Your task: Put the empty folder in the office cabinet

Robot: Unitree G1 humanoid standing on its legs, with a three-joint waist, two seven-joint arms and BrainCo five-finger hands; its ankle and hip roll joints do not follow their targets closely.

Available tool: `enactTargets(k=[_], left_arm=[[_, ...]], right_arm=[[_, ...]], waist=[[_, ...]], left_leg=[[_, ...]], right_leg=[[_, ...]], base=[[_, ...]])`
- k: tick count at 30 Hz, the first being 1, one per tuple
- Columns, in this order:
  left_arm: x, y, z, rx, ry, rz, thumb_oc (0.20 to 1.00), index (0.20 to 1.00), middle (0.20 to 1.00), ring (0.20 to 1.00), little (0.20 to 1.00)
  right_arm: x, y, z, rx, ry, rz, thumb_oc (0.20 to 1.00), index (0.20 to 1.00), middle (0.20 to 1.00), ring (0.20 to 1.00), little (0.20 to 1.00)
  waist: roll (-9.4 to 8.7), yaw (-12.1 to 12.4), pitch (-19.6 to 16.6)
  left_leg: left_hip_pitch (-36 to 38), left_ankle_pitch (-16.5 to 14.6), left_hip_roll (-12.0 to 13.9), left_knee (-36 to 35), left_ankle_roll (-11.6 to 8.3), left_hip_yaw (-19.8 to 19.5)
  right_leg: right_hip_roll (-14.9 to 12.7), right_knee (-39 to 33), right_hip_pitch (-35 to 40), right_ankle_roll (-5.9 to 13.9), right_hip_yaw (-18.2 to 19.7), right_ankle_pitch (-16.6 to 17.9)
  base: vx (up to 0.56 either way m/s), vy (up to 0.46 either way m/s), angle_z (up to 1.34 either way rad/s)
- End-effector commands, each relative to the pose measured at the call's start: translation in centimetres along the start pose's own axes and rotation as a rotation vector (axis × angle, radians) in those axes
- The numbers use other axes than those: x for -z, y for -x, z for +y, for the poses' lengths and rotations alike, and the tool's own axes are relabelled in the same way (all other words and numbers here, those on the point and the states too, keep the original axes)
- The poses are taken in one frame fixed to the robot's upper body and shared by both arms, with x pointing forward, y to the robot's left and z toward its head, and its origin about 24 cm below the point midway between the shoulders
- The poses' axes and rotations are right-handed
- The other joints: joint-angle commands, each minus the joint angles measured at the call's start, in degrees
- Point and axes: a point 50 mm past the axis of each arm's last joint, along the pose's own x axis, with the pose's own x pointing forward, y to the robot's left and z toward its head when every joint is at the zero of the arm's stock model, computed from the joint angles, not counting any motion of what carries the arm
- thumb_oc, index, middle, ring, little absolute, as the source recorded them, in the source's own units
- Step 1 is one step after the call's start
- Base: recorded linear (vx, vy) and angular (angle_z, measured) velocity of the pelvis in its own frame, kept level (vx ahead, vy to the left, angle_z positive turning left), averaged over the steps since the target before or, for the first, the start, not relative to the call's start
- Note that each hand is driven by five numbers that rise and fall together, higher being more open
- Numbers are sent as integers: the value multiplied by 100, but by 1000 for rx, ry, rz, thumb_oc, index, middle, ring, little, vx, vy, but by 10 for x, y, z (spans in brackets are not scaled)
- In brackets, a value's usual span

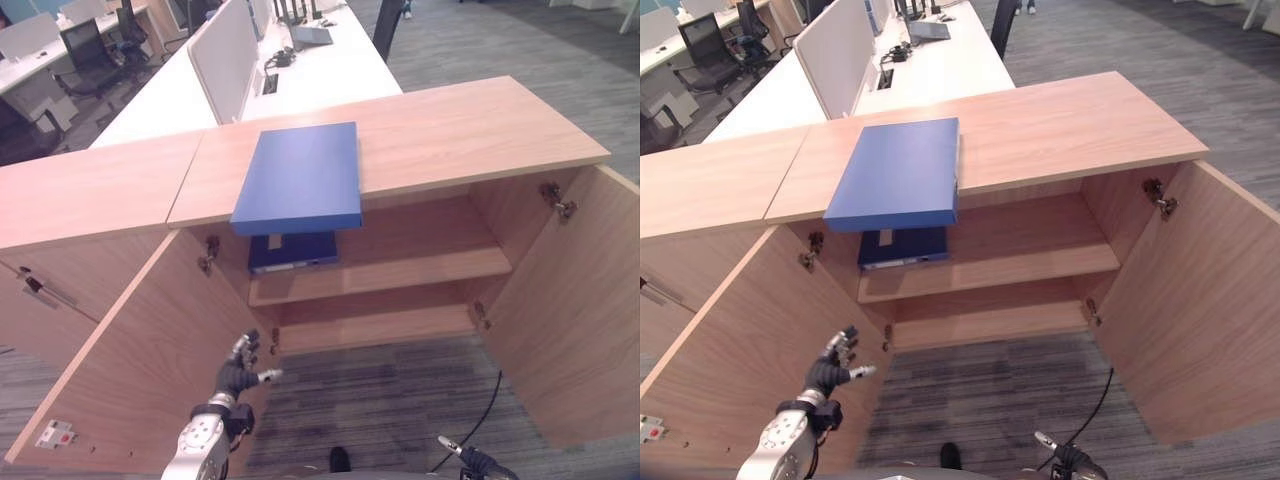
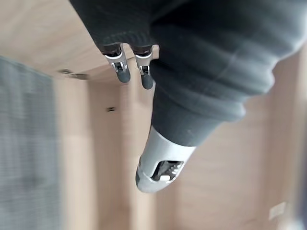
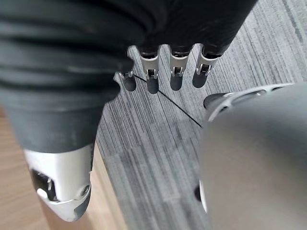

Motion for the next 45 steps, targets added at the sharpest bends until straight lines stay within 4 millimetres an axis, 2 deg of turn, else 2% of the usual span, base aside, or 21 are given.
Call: enactTargets(k=[1, 2, 3, 4, 7, 9, 12, 13, 15, 16, 18, 20, 22, 23, 29, 30, 33, 38, 45], left_arm=[[-27, 4, 12, -120, 123, -149, 1000, 1000, 1000, 1000, 1000], [-40, 6, 15, -154, 143, -215, 1000, 1000, 1000, 1000, 1000], [-40, 6, 15, -155, 143, -215, 1000, 1000, 1000, 1000, 1000], [-52, 15, 20, -207, 155, -288, 1000, 1000, 1000, 1000, 1000], [-86, 32, 31, -331, 123, -476, 1000, 1000, 1000, 1000, 1000], [-102, 38, 33, -404, 77, -568, 1000, 1000, 1000, 1000, 1000], [-140, 48, 37, -572, -52, -791, 1000, 1000, 1000, 1000, 1000], [-157, 52, 31, -623, -104, -896, 1000, 1000, 1000, 1000, 1000], [-165, 52, 29, -636, -136, -936, 1000, 1000, 1000, 1000, 1000], [-178, 52, 22, -639, -238, -1003, 1000, 1000, 1000, 1000, 1000], [-185, 49, 16, -619, -305, -1030, 1000, 1000, 1000, 1000, 1000], [-194, 44, 9, -578, -429, -1062, 1000, 1000, 1000, 1000, 1000], [-210, 40, -7, -465, -599, -1137, 1000, 1000, 1000, 1000, 1000], [-211, 40, -7, -464, -600, -1139, 1000, 1000, 1000, 1000, 1000], [-228, 40, -38, -248, -758, -1246, 1000, 1000, 1000, 1000, 1000], [-228, 40, -39, -248, -758, -1246, 1000, 1000, 1000, 1000, 1000], [-224, 32, -62, -60, -818, -1232, 1000, 1000, 1000, 1000, 1000], [-216, 23, -68, 7, -909, -1181, 1000, 1000, 1000, 1000, 1000], [-207, 5, -68, 0, -974, -1108, 1000, 1000, 1000, 1000, 1000]], right_arm=[[-7, -1, 15, -13, -116, 2, 1000, 1000, 1000, 1000, 1000], [-8, -1, 20, -27, -122, -10, 1000, 1000, 1000, 1000, 1000], [-8, -1, 20, -27, -121, -11, 1000, 1000, 1000, 1000, 1000], [2, 0, 22, -26, -130, 18, 1000, 1000, 1000, 1000, 1000], [14, 2, 20, 4, -150, 43, 1000, 1000, 1000, 1000, 1000], [23, 3, 20, 14, -156, 62, 1000, 1000, 1000, 1000, 1000], [31, 5, 26, 26, -161, 70, 1000, 1000, 1000, 1000, 1000], [34, 6, 28, 31, -146, 73, 1000, 1000, 1000, 1000, 1000], [33, 6, 29, 33, -137, 71, 1000, 1000, 1000, 1000, 1000], [33, 6, 30, 37, -109, 71, 1000, 1000, 1000, 1000, 1000], [32, 5, 31, 37, -91, 69, 1000, 1000, 1000, 1000, 1000], [31, 5, 29, 45, -66, 71, 1000, 1000, 1000, 1000, 1000], [24, 3, 26, 45, -42, 59, 1000, 1000, 1000, 1000, 1000], [23, 3, 27, 44, -44, 59, 1000, 1000, 1000, 1000, 1000], [23, 3, 23, 32, -3, 68, 1000, 1000, 1000, 1000, 1000], [23, 3, 23, 32, -3, 68, 1000, 1000, 1000, 1000, 1000], [29, 3, 15, 40, 21, 91, 1000, 1000, 1000, 1000, 1000], [32, 4, 13, 39, 25, 100, 1000, 1000, 1000, 1000, 1000], [34, 4, 16, 21, 41, 104, 1000, 1000, 1000, 1000, 1000]], waist=[[-180, -30, 286], [-246, -13, 291], [-248, -19, 281], [-324, 8, 248], [-423, 73, 185], [-495, 102, 137], [-614, 168, 64], [-656, 180, 35], [-676, 180, 26], [-688, 173, -11], [-699, 169, -21], [-690, 143, -53], [-656, 63, -118], [-661, 71, -112], [-618, -85, -224], [-618, -83, -223], [-617, -227, -309], [-616, -277, -328], [-625, -330, -357]], left_leg=[[-7, -539, 155, 81, -154, -388], [-12, -541, 164, 81, -165, -417], [-31, -524, 167, 81, -166, -417], [-19, -528, 203, 81, -226, -428], [43, -541, 317, 81, -332, -518], [78, -535, 361, 81, -385, -565], [186, -582, 465, 81, -489, -614], [232, -578, 521, 81, -541, -631], [226, -541, 539, 81, -558, -634], [266, -539, 592, 81, -595, -628], [291, -541, 614, 81, -612, -622], [339, -550, 637, 81, -632, -602], [411, -579, 664, 81, -645, -549], [411, -581, 666, 81, -646, -548], [508, -635, 701, 81, -652, -451], [508, -635, 702, 81, -652, -450], [576, -685, 720, 81, -652, -375], [605, -710, 734, 81, -652, -329], [648, -729, 745, 81, -657, -268]], right_leg=[[408, -972, -17, 115, -95, 1053], [552, -1213, 76, 90, -78, 1008], [558, -1242, 71, 84, -83, 1037], [712, -1565, 267, 17, -191, 1004], [881, -1960, 568, -56, -325, 1018], [935, -2133, 728, -78, -426, 1047], [1042, -2241, 933, -112, -467, 933], [1093, -2241, 982, -132, -487, 853], [1110, -2241, 982, -143, -487, 841], [1144, -2241, 999, -143, -492, 797], [1161, -2241, 1011, -148, -486, 788], [1183, -2241, 1045, -154, -475, 768], [1200, -2241, 1076, -155, -433, 769], [1202, -2241, 1075, -155, -432, 768], [1230, -2241, 1097, -156, -339, 773], [1231, -2241, 1097, -156, -338, 774], [1256, -2241, 1110, -142, -261, 774], [1257, -2241, 1116, -137, -198, 783], [1262, -2241, 1130, -136, -149, 788]], base=[[32, -176, 7], [22, -105, 27], [89, -187, 55], [75, -180, 52], [128, -201, 24], [105, -130, 20], [116, -142, 18], [56, -101, 23], [27, -78, 11], [48, -96, -1], [31, -54, -3], [39, -32, -3], [39, -16, -5], [12, 1, -4], [25, 4, -12], [22, -2, -21], [24, 3, -7], [-5, 5, -11], [-1, 3, -4]])
